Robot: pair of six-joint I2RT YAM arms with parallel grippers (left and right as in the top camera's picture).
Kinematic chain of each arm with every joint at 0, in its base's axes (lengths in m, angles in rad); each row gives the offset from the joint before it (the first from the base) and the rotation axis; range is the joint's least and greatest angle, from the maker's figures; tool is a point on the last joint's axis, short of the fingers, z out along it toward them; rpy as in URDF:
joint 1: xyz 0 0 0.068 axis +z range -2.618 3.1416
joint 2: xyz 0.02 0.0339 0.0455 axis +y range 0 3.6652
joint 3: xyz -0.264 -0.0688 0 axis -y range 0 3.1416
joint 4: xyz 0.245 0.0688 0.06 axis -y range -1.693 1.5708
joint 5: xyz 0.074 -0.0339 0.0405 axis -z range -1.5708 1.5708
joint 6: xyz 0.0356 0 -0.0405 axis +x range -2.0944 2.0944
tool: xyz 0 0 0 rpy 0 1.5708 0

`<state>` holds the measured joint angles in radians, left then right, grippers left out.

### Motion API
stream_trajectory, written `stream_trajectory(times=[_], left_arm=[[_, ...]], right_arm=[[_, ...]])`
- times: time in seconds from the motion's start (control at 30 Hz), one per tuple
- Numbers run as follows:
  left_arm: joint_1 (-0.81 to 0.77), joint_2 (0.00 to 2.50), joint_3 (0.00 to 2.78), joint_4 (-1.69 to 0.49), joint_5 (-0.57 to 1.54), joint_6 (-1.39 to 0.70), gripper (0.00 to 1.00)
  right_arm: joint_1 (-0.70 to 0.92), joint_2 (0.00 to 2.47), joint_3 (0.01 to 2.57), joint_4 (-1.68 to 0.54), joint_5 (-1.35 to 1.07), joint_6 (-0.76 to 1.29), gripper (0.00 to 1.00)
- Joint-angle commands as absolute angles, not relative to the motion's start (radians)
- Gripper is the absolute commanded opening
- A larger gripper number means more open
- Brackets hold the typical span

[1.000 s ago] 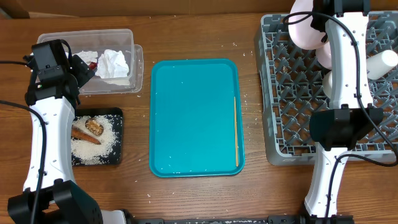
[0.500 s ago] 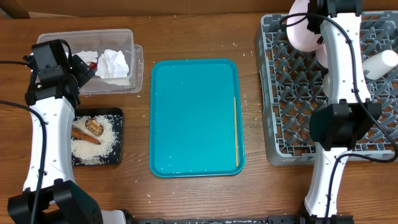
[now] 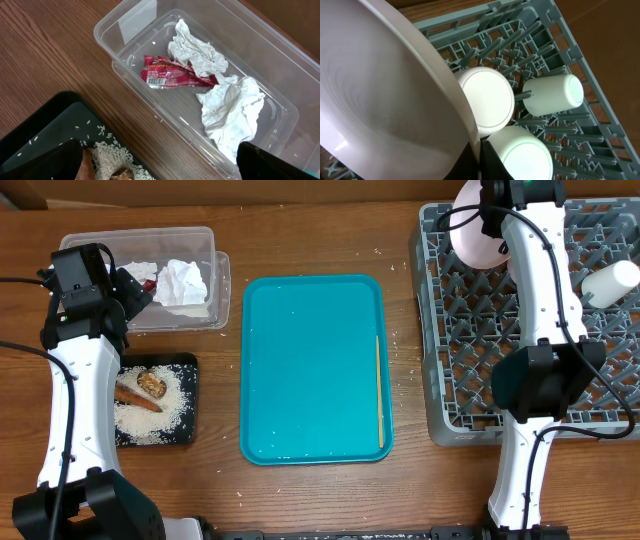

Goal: Sort waste into correct bins and load items into the dishwasher
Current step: 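Lower the white plate upright into a rack slot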

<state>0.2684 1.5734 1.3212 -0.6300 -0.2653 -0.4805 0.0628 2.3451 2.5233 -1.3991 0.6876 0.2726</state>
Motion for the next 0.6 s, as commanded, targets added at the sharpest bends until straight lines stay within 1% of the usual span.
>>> stream_trajectory(times=[0.0, 0.23, 0.37, 0.57], left_arm=[[0.268, 1.582, 1.328, -0.629, -0.265, -0.498, 1.00], [0.268, 1.582, 1.328, -0.629, -0.265, -0.498, 1.00], [0.268, 1.582, 1.328, -0.629, -0.264, -0.498, 1.00], [0.268, 1.582, 1.328, -0.629, -0.265, -0.498, 1.00]], right_arm=[[0.084, 2.317, 2.524, -1.401, 0.686, 0.258, 0.04], [0.083, 2.312, 2.529, -1.444, 0.696, 0.258, 0.04], [0.078, 2.311, 2.529, -1.448, 0.781, 0.257, 0.04], [0.080, 2.311, 2.529, -1.442, 0.833, 0.258, 0.04]])
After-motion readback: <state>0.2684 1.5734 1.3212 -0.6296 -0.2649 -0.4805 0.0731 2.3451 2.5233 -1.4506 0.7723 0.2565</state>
